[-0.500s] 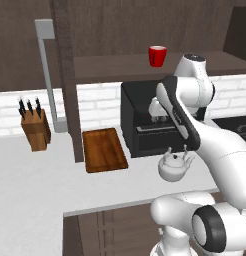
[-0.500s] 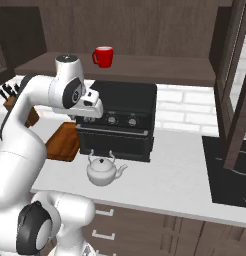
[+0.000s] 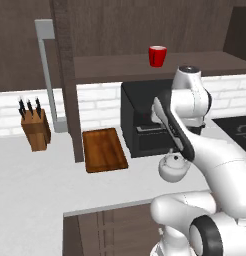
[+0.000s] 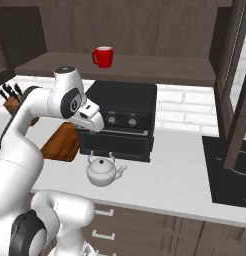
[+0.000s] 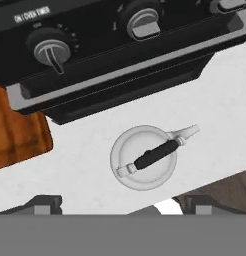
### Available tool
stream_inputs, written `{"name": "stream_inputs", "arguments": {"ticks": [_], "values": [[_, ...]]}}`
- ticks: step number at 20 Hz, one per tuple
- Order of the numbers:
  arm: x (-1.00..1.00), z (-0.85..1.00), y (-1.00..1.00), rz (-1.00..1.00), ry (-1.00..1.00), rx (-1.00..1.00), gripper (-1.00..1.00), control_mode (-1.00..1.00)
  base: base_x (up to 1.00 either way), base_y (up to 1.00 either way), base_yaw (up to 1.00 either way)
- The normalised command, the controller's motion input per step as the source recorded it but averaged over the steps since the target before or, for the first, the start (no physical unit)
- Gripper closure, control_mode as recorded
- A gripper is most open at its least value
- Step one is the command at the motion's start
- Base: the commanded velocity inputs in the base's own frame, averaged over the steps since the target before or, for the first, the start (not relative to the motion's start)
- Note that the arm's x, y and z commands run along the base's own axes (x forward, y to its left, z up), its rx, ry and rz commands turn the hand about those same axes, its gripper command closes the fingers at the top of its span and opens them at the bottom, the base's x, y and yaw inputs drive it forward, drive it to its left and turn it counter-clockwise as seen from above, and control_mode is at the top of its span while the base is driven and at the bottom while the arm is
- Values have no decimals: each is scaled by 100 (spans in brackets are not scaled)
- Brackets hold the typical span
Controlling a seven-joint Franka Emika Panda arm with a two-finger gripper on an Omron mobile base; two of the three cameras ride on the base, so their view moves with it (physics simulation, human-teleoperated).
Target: Pick the kettle from the counter and place it on the tray. Then pick the mug from the cabinet and place it on the tray. Then close the cabinet doors.
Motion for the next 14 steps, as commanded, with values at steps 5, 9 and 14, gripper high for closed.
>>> {"name": "stream_inputs", "arguments": {"ticks": [5,9,14], "values": [[-4,-35,-15,-35,0,0,-100,-100,0,0,0],[0,-3,-25,0,0,4,-100,-100,0,0,0],[0,-29,-10,-6,0,8,-100,-100,0,0,0]]}}
